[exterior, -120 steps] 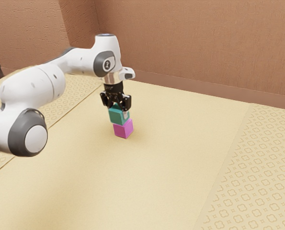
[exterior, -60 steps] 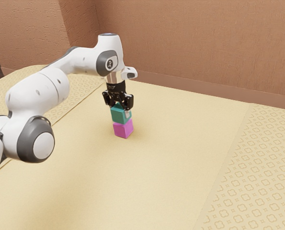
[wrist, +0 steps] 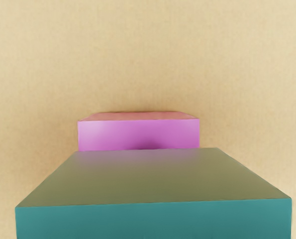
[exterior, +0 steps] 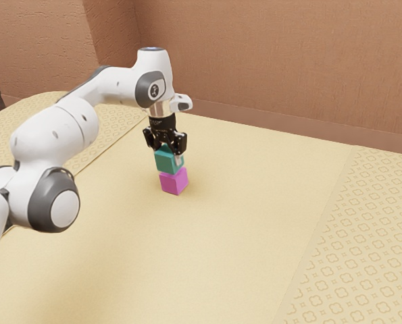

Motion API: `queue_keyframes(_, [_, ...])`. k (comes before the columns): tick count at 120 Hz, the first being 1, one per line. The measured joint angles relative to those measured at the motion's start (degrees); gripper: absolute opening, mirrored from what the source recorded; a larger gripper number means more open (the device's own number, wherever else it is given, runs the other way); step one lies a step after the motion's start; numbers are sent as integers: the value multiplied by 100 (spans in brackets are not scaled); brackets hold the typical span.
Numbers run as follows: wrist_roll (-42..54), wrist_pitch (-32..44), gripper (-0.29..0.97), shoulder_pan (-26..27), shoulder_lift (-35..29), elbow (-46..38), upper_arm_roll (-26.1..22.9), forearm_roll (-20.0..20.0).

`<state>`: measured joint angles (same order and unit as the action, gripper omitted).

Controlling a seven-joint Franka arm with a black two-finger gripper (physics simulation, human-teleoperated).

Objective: Pick up the blue block with one arm, and put the blue block on the pink block with one arm

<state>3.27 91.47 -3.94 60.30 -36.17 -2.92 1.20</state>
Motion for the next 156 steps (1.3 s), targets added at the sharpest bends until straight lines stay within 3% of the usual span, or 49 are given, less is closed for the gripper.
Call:
queue_keyframes(89, [15, -134, 33, -2, 422, 543, 4, 8])
queue_keyframes(118, [37, -165, 56, -2, 427, 658, 12, -25])
queue_keyframes(156, [54, -335, 65, 5, 382, 917, 19, -32])
